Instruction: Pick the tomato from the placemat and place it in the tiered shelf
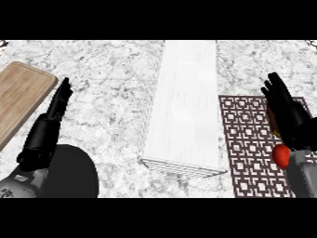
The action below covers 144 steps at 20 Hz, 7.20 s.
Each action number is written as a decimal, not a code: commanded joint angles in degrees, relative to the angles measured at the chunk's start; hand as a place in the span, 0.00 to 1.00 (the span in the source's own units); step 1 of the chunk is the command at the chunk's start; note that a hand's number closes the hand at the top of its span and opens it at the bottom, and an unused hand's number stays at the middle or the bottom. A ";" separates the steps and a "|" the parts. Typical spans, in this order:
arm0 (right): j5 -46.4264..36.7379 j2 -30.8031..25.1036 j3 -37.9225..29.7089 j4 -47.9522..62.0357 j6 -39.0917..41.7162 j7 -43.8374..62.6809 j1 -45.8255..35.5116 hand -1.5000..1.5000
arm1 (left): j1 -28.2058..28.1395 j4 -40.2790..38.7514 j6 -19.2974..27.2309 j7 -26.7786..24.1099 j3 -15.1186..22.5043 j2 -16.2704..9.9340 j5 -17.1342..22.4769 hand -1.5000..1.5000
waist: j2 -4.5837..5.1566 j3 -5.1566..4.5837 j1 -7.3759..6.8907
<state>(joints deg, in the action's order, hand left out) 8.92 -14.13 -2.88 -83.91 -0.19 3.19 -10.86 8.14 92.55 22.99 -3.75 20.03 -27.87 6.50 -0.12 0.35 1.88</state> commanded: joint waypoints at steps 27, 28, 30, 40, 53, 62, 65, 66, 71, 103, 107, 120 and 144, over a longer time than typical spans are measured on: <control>-20.16 -13.34 -9.22 -37.03 -15.16 43.36 39.68 0.00 | -3.88 -13.86 -13.95 4.04 0.48 2.64 7.04 0.50 | 1.12 -0.79 -3.56; -21.90 -17.45 -11.03 -35.40 -12.79 45.06 40.53 0.00 | -5.19 -13.18 -13.01 3.51 2.16 3.49 5.62 0.50 | 1.17 -0.80 -3.99; -25.73 -21.44 -10.53 -35.64 -9.85 51.54 41.88 0.00 | -5.58 -13.51 -14.03 2.79 1.38 2.73 6.28 0.50 | 1.33 -0.92 -4.59; -32.89 -25.82 2.55 -31.00 1.06 78.61 20.28 0.00 | -0.76 -17.66 -16.06 4.34 0.08 4.09 6.38 0.50 | 0.98 -0.53 -4.81; -35.01 -15.87 4.88 -13.85 4.22 82.01 8.09 0.00 | -4.11 -14.74 -15.98 4.93 -2.19 2.58 6.56 0.50 | 0.40 -0.52 -3.71; -42.25 -13.30 4.59 -11.69 9.62 82.03 7.38 0.00 | -5.89 -14.06 -13.87 4.30 -0.83 5.16 4.12 0.50 | 0.02 -0.53 -2.17; -44.52 -10.01 4.57 -8.27 10.37 82.03 4.53 0.00 | -6.03 -12.91 -16.36 5.08 -2.10 3.35 5.65 0.50 | 0.11 -0.51 -2.84; -45.42 -9.41 5.20 -8.91 9.38 82.04 5.43 0.00 | -4.20 -15.38 -13.71 5.36 -0.77 6.85 3.84 0.50 | 0.17 -0.48 -2.04; -47.33 -6.59 4.48 -8.02 12.36 82.04 5.04 0.00 | -4.75 -15.14 -13.49 5.58 -1.30 7.10 3.41 0.50 | 0.12 -0.47 -2.08; -63.72 -1.74 -1.04 -4.02 12.76 69.31 3.93 1.00 | -3.87 -16.53 -19.24 4.83 -8.11 7.19 1.65 0.50 | 0.05 -0.41 -1.58; -58.18 -7.06 5.50 -3.11 19.64 44.62 -2.24 1.00 | -5.12 -14.96 -18.97 5.83 -5.14 8.44 0.39 0.50 | 0.28 -0.31 -3.91; -39.67 -21.15 11.90 -15.96 28.20 -13.63 -16.44 1.00 | -4.95 -15.73 -19.27 4.35 -4.75 9.08 0.12 0.50 | 0.53 0.06 -4.60; -35.48 -11.39 4.61 41.27 26.88 -29.45 -64.48 1.00 | -6.44 -13.44 -19.90 5.76 -5.07 10.57 -2.68 0.50 | 0.76 -0.38 -4.60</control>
<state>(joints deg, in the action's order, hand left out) -22.74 -28.60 -0.24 -48.44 30.54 -23.51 -71.41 3.96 78.04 3.21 1.27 13.66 -17.89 4.69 0.44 0.14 -2.56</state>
